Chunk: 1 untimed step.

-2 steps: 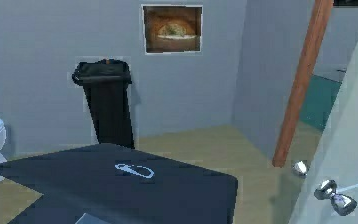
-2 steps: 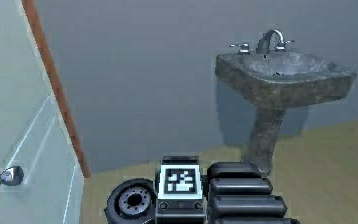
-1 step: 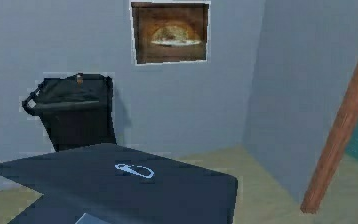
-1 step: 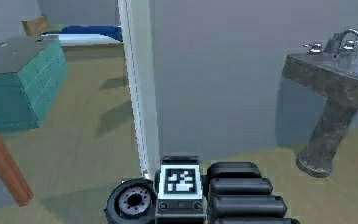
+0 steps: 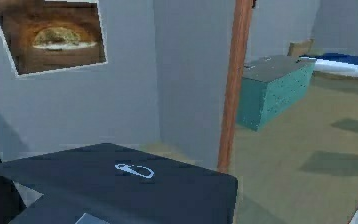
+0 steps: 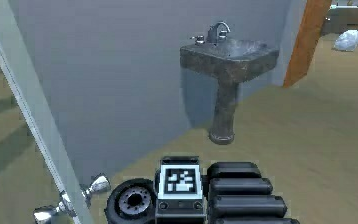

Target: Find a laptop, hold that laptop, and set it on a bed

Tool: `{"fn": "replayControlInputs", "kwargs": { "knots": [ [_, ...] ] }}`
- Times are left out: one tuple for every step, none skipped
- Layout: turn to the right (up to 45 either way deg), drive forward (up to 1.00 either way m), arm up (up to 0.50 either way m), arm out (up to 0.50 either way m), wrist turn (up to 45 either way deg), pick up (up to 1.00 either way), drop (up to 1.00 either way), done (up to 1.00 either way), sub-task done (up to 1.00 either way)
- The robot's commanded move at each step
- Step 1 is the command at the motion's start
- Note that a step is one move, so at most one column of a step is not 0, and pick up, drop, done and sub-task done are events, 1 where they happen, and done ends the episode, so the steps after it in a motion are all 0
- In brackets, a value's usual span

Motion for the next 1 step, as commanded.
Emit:
{"fn": "replayControlInputs", "kwargs": {
  "knots": [
    [0.0,0.45,0.00,0.00,0.0,0.00,0.00,0.00,0.00]
  ]
}}
